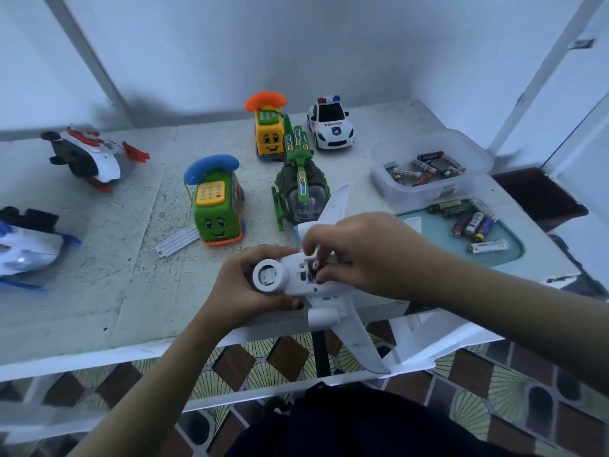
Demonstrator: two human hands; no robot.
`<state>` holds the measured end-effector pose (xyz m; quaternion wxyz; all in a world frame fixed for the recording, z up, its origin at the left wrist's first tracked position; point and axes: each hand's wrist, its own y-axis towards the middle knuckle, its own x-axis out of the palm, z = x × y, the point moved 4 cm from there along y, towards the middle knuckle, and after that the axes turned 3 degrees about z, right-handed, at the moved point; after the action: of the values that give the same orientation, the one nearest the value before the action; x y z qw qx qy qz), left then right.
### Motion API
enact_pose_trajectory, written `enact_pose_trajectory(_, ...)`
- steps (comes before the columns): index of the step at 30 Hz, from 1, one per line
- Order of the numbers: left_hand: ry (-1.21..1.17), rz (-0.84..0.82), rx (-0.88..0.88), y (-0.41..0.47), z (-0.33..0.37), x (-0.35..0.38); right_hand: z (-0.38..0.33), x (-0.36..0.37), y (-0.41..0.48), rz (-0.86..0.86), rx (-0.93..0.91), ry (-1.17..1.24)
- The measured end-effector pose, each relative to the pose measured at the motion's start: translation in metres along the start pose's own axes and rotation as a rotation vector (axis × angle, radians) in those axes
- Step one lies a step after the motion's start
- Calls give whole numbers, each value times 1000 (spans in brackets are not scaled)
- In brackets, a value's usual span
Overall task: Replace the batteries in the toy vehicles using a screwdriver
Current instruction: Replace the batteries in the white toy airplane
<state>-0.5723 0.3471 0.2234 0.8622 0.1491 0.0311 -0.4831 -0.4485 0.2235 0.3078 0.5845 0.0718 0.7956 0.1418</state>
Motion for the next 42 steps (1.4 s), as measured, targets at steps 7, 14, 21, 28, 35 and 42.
enact_pose_trajectory(7, -2, 2, -10, -1, -4, -1, -3, 12, -11, 111, -183, -169)
enact_pose_trajectory(14, 10, -1, -12, -1, -5, -1, 1, 21, -13, 38, -95, -120)
enact_pose_trajectory(21, 18, 8, -21, -1, -6, -2, -1, 20, -9, 35, -40, -129)
enact_pose_trajectory(28, 19, 11, -29, -2, -6, -2, -5, 22, -15, -94, -90, -183)
enact_pose_trajectory(35, 11, 19, -55, -2, -6, -3, 8, 6, -28, 73, -23, -123)
enact_pose_trajectory(42, -2, 10, -57, -2, -3, -2, 7, -2, -32, 109, -34, -280)
